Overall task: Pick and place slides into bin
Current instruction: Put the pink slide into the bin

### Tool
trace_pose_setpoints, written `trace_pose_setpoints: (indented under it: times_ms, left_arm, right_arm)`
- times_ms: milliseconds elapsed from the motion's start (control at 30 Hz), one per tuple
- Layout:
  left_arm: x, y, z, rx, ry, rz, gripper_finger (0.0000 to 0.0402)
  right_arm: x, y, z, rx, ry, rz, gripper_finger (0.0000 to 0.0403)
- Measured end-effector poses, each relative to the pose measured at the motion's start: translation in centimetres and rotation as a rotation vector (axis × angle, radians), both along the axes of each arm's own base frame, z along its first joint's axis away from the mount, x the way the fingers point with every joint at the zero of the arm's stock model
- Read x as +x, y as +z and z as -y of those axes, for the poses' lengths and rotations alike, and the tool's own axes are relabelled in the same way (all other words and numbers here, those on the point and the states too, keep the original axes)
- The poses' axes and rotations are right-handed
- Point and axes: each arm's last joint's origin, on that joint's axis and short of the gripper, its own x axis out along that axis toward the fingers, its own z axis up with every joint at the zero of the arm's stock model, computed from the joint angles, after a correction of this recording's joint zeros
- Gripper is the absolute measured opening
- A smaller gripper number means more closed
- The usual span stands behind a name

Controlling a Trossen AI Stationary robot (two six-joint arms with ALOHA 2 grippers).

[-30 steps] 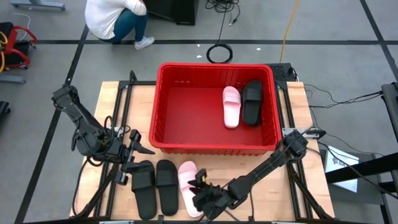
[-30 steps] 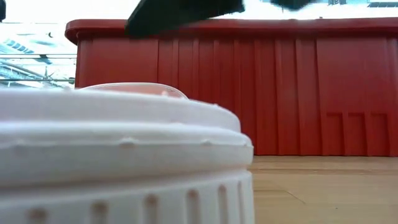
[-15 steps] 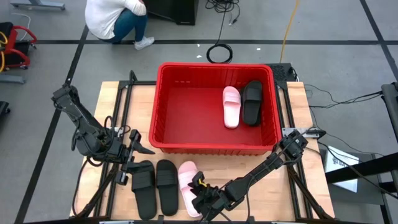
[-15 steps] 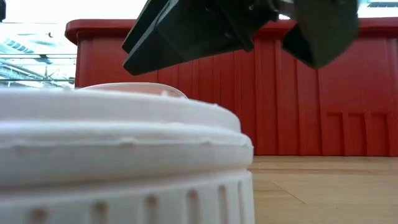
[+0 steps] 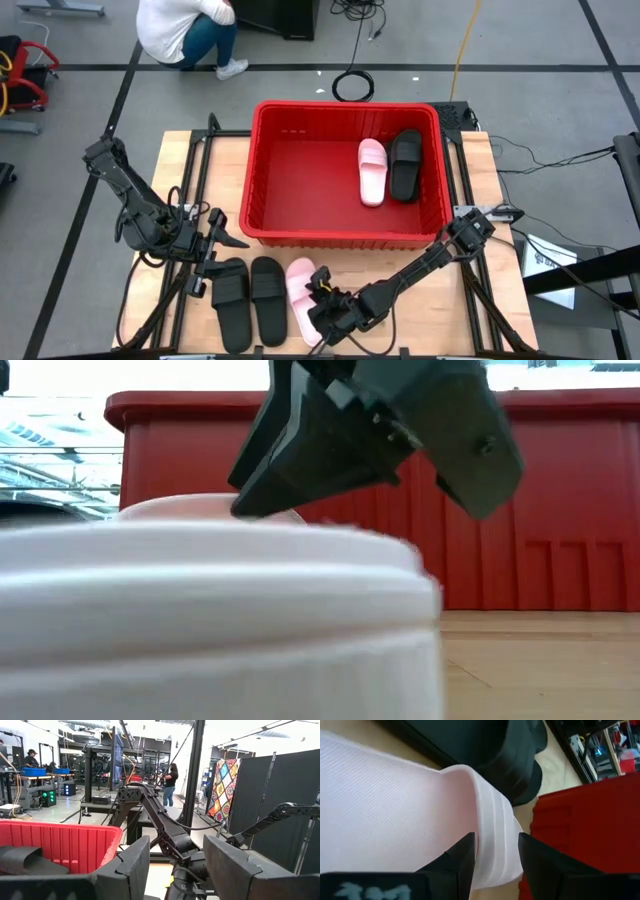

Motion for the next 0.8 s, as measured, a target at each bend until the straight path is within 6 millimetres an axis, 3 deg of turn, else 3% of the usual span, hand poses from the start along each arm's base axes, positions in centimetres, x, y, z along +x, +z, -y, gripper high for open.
trace_pose_setpoints:
  times_ms: [433,800]
  left_arm:
    - [0.0,0.0,0.0,0.0,0.0,0.0,0.0186]
    - [0.0,0.0,0.0,0.003,0.001,-0.001,0.0186]
  right_arm:
    - [-0.3,-2.0,1.5,0.002,-0.031,-0.04,0.0136]
    - [0.1,-2.1,2.0,0.036,-0.06,-0.001,0.0068]
